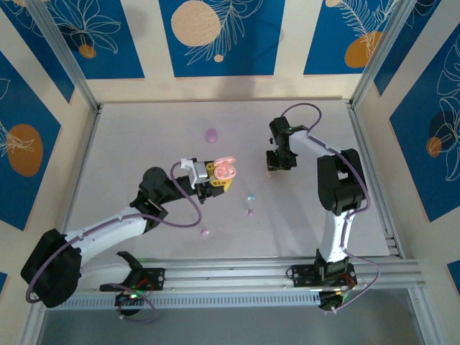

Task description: Insert the wireless bluetooth earbuds into the charging case

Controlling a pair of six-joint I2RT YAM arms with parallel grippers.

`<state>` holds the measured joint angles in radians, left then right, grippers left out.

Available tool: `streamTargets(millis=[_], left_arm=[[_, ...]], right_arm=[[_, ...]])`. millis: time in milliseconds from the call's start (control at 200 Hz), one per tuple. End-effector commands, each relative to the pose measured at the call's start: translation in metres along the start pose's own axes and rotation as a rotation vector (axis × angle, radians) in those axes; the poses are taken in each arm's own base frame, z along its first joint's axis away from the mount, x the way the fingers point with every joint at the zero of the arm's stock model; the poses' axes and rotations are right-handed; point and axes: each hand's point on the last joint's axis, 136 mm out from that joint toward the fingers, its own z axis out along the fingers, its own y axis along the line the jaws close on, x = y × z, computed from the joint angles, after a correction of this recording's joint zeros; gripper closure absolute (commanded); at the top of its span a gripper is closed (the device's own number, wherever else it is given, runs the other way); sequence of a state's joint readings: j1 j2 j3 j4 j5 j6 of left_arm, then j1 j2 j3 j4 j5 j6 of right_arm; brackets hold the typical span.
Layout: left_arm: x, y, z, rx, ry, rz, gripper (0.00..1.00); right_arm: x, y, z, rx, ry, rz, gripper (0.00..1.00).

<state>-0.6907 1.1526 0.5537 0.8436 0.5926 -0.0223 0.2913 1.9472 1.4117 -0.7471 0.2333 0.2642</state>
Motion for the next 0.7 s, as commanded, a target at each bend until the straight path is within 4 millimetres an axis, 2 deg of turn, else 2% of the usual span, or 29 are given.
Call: streamTargets(millis=[0,95,325,695], left_arm=[[-0.009,-0.003,-0.002,-0.002,-0.024,0.039,0.76],[-0.009,-0.003,-0.002,0.000,-0.025,0.039,0.76],[-0.010,-0.004,-0.002,0.001,-0.027,0.040,0.76],[-0.009,-0.004,-0.003,-0.001,-0.020,0.037,0.76]], right_arm=[[-0.006,0.016,-0.015,-0.111,-0.030,0.052,0.67],[-0.005,0.023,-0.009,-0.143,0.001,0.039,0.64],[-0.003,0.024,0.007,-0.116,0.065,0.010,0.63],[0.008,0.030,0.024,-0.097,0.147,-0.036,0.68]])
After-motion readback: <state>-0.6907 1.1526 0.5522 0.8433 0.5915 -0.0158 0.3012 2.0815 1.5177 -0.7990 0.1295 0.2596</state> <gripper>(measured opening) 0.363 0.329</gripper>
